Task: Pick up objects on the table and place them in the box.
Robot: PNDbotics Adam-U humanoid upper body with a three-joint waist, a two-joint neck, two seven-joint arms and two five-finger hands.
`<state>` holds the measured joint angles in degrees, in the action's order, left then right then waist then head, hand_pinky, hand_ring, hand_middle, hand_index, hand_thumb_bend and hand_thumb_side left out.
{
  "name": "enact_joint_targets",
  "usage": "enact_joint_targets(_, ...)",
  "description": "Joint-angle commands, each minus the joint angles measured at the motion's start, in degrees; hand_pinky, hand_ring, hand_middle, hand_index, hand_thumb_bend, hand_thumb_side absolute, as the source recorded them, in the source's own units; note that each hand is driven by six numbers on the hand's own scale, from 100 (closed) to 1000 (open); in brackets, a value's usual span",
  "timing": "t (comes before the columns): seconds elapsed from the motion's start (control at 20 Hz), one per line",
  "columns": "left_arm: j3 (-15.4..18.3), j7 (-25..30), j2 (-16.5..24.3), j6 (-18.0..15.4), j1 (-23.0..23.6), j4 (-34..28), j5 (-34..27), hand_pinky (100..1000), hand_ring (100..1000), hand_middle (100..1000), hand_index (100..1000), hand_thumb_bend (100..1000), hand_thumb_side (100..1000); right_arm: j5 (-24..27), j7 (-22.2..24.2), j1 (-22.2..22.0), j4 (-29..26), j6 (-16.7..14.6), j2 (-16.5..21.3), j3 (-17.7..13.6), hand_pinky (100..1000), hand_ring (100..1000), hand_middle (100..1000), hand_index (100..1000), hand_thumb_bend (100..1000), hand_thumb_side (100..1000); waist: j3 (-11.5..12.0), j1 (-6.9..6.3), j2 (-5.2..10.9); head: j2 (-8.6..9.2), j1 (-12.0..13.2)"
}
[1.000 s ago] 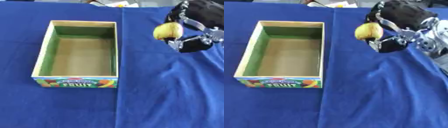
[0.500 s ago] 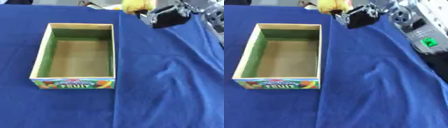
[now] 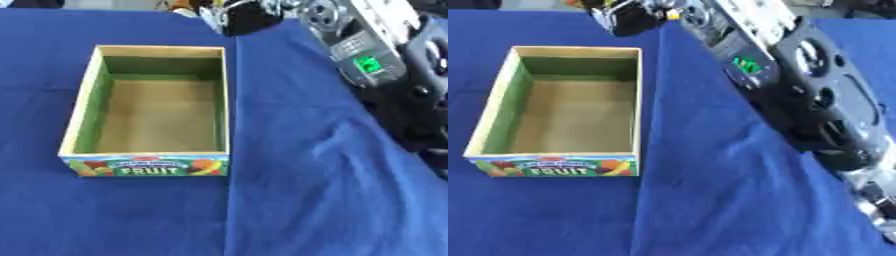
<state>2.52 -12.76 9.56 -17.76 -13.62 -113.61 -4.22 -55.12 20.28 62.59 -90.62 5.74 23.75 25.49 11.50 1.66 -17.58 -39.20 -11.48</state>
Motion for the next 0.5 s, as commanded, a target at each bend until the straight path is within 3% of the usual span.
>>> enact_joint_targets(0.05,-0.2,0.3,1.0,-0.4,-0.5,-1.0,-0.4,560,832,832,724,100,988,-3.4,-1.7,1.4,5.1,-1.1,-3.7,-0.5,586,506,402,450,100,199,0.3,-0.22,1.12,0.19,-0.5)
enact_joint_targets(0.5,-0.4,0.5,1.0,-1.2,-1.3,-1.0,-1.0,561,832,831,725,100,985,-5.9,-3.6,-0.3,14.3,-3.5,-9.9,-0.1,571,505,397,444,100,198,1.3,-0.13,0.36,0.29,-0.5)
